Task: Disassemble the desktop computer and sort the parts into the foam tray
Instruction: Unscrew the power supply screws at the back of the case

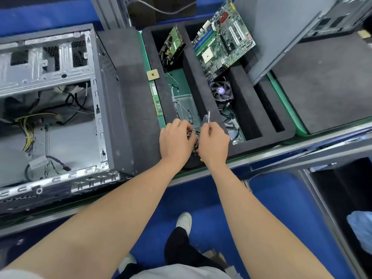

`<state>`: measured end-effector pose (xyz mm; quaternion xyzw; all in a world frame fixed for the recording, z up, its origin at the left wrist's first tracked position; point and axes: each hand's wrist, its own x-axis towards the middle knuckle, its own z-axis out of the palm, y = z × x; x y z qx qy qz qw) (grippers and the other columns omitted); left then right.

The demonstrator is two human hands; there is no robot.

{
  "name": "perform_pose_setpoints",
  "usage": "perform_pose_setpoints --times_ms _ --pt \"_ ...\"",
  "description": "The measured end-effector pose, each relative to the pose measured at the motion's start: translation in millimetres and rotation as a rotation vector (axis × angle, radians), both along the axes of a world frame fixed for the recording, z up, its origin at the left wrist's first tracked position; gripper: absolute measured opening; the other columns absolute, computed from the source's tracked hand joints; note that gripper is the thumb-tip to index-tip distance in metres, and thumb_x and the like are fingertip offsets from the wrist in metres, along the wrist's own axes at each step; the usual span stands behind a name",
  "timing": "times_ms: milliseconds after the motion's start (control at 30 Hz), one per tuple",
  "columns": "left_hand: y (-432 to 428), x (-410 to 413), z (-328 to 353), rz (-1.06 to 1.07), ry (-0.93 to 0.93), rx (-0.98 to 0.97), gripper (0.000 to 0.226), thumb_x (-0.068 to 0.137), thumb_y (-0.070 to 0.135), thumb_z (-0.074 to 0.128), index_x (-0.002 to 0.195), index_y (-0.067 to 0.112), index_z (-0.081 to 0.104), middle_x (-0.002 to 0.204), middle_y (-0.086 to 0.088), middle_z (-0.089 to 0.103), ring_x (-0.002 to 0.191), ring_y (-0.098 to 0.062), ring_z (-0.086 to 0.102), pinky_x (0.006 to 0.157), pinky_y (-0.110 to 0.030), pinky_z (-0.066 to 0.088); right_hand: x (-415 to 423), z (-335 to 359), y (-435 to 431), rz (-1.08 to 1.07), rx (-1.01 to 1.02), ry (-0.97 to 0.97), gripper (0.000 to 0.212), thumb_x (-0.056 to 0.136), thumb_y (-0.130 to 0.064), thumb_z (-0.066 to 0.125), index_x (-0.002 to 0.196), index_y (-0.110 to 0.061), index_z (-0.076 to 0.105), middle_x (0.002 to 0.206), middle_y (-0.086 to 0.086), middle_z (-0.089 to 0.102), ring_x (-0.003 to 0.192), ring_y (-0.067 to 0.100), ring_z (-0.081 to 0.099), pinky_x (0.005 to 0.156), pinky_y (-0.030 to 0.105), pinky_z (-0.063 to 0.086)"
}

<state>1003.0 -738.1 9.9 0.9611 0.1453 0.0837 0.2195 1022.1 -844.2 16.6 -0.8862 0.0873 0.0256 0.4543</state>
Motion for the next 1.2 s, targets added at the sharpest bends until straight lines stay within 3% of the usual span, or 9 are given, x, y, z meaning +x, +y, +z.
perform_pose_setpoints --times_ms 167,333,433,600,700,833,933,1067,1200 --pt "1.1 -3.8 2.6 -0.019 -0.002 -0.044 0.014 0.094 0.035 0.068 0.105 0.027 0.070 0.108 0.008 0.065 0.098 -0.016 0.058 0.090 -0.033 0.045 -4.7 5.6 -1.6 0.003 0.044 0.002 0.035 0.107 -0.033 0.043 0.085 -0.014 0.061 0.070 0.005 0.065 0.066 0.031 0.067 0.063 0.052 0.058" --pt "0.5 -4.1 23.7 0.076 0.036 -0.301 0.016 0.099 0.034 0.057 0.103 0.024 0.070 0.104 0.008 0.068 0.096 -0.015 0.061 0.095 -0.041 0.048 -16.3 15.5 1.3 -0.043 0.112 -0.015 0.023 0.104 -0.035 0.051 0.096 -0.018 0.064 0.077 0.001 0.071 0.075 0.021 0.067 0.073 0.042 0.055" --pt "3.5 -3.1 48.8 0.143 0.104 -0.496 0.019 0.101 0.035 0.052 0.105 0.023 0.068 0.102 0.008 0.068 0.097 -0.015 0.062 0.095 -0.041 0.050 -24.9 30.0 8.6 -0.059 0.213 -0.010 0.020 0.104 -0.033 0.055 0.095 -0.017 0.063 0.071 0.002 0.071 0.071 0.027 0.069 0.070 0.045 0.057" --pt "12.9 -8.1 103.3 0.176 0.070 -0.815 0.025 0.102 0.028 0.046 0.109 0.026 0.070 0.105 0.006 0.071 0.094 -0.016 0.067 0.065 -0.028 0.046 -34.0 75.7 36.8 -0.061 0.358 -0.122 0.020 0.103 -0.032 0.061 0.099 -0.013 0.061 0.064 -0.001 0.069 0.055 0.011 0.064 0.051 0.026 0.050" --pt "31.0 -20.2 134.0 0.187 0.002 -0.994 0.026 0.101 0.024 0.046 0.105 0.028 0.072 0.106 0.000 0.074 0.096 -0.025 0.069 0.071 -0.032 0.047 -39.0 103.0 58.7 -0.037 0.419 -0.154 0.020 0.103 -0.029 0.062 0.099 -0.010 0.062 0.064 -0.014 0.068 0.059 -0.003 0.062 0.053 0.017 0.047" --pt "67.0 -49.6 163.4 0.197 -0.069 -1.073 0.028 0.097 0.020 0.046 0.100 0.024 0.073 0.090 -0.013 0.075 0.067 -0.027 0.059 0.055 -0.034 0.042 -58.3 131.5 91.7 0.051 0.439 -0.159 0.022 0.102 -0.032 0.063 0.087 -0.016 0.062 0.072 -0.008 0.065 0.066 0.007 0.064 0.063 0.034 0.051" --pt "97.7 -78.5 176.8 0.212 -0.098 -1.191 0.026 0.096 0.016 0.046 0.100 0.016 0.071 0.080 -0.016 0.065 0.054 -0.024 0.050 0.044 -0.026 0.035 -83.5 145.9 121.9 0.129 0.479 -0.155 0.023 0.100 -0.032 0.064 0.083 -0.019 0.061 0.074 -0.007 0.065 0.069 0.014 0.063 0.065 0.036 0.050" --pt "141.4 -119.8 190.6 0.228 -0.160 -1.187 0.020 0.093 0.020 0.044 0.088 0.017 0.064 0.085 -0.007 0.064 0.073 -0.025 0.057 0.056 -0.032 0.040 -123.7 162.3 164.6 0.241 0.519 -0.150 0.020 0.095 -0.034 0.065 0.083 -0.018 0.064 0.077 -0.009 0.070 0.074 0.014 0.065 0.072 0.041 0.053" --pt "187.6 -168.7 193.8 0.332 -0.228 -1.216 0.030 0.099 0.040 0.042 0.085 0.018 0.057 0.089 -0.010 0.058 0.082 -0.025 0.054 0.071 -0.040 0.041 -169.8 170.0 202.9 0.432 0.536 -0.121 0.024 0.096 -0.040 0.065 0.085 -0.018 0.064 0.067 0.001 0.067 0.053 0.023 0.062 0.046 0.035 0.051"
